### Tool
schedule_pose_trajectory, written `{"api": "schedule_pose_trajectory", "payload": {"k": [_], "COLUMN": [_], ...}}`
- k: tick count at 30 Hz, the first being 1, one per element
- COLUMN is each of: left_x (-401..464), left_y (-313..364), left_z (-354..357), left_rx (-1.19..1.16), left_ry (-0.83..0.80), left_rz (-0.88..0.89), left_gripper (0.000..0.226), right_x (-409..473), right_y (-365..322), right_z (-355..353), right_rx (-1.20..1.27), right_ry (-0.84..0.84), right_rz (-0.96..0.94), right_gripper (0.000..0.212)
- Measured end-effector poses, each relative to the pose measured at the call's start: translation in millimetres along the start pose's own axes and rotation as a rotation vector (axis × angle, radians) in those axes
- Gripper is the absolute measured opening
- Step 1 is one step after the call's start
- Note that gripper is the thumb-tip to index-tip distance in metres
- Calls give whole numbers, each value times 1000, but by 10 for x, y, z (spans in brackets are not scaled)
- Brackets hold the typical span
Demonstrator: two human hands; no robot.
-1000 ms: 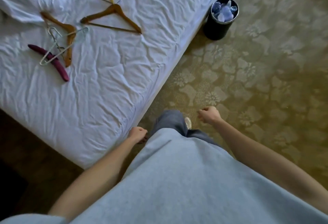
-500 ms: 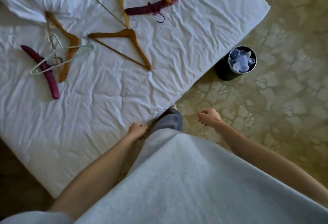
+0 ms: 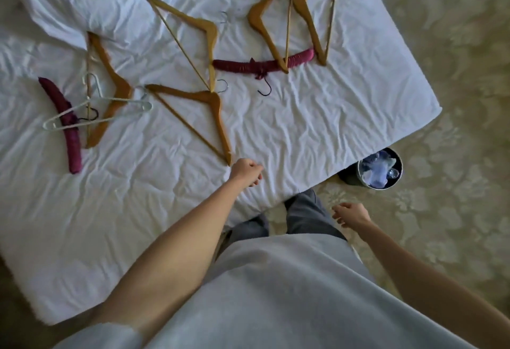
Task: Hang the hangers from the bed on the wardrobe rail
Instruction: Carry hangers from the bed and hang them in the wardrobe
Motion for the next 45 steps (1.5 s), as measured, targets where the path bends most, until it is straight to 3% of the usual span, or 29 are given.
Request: {"api": "schedule_pose_trajectory", "payload": {"k": [5, 10, 17, 22, 27, 30, 34, 38, 40, 45], "left_x": [216, 644, 1756, 2634, 3381, 3726, 3921, 3810, 3590, 2736], "left_y": [189, 637, 1881, 2693, 3000, 3073, 3086, 3123, 3196, 3368], "left_z": [42, 88, -188, -386, -378, -300, -371, -391, -441, -643], "left_rx": [-98, -186, -209, -291, -368, -466, -573, -703, -738, -745], "left_ry": [78, 149, 335, 449, 476, 422, 451, 332, 309, 319], "left_rz": [-137, -167, -20, 81, 10, -11, -21, -90, -97, 84], "left_gripper": [19, 17, 21, 29, 43, 43, 38, 25, 28, 28], "right_x": [458, 954, 1824, 2523, 3116, 3396, 3526, 3228, 2940, 2084], "right_y": [-954, -2159, -3803, -4532, -4911, -5026, -5062, -5039, -4992, -4695], "right_z": [-414, -685, -1378, -1778, -1832, -1770, -1790, -1939, -2046, -2250], "right_rx": [-139, -105, -42, -65, -185, -207, -187, -116, -54, 225], "right_ry": [-82, -116, 148, 348, 543, 557, 613, 673, 707, 663], "right_rz": [-156, -324, -477, -472, -502, -520, -536, -582, -595, -604], "right_gripper": [19, 19, 20, 27, 45, 56, 37, 30, 25, 3]}}
Point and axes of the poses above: each hand's wrist, its own x-axis towards the middle knuckle, its own z-axis out of the palm, y = z × x, the point moved 8 cm from there along x, towards the middle knuckle, and after that the axes turned 8 degrees about -x, right-handed, at the moved point
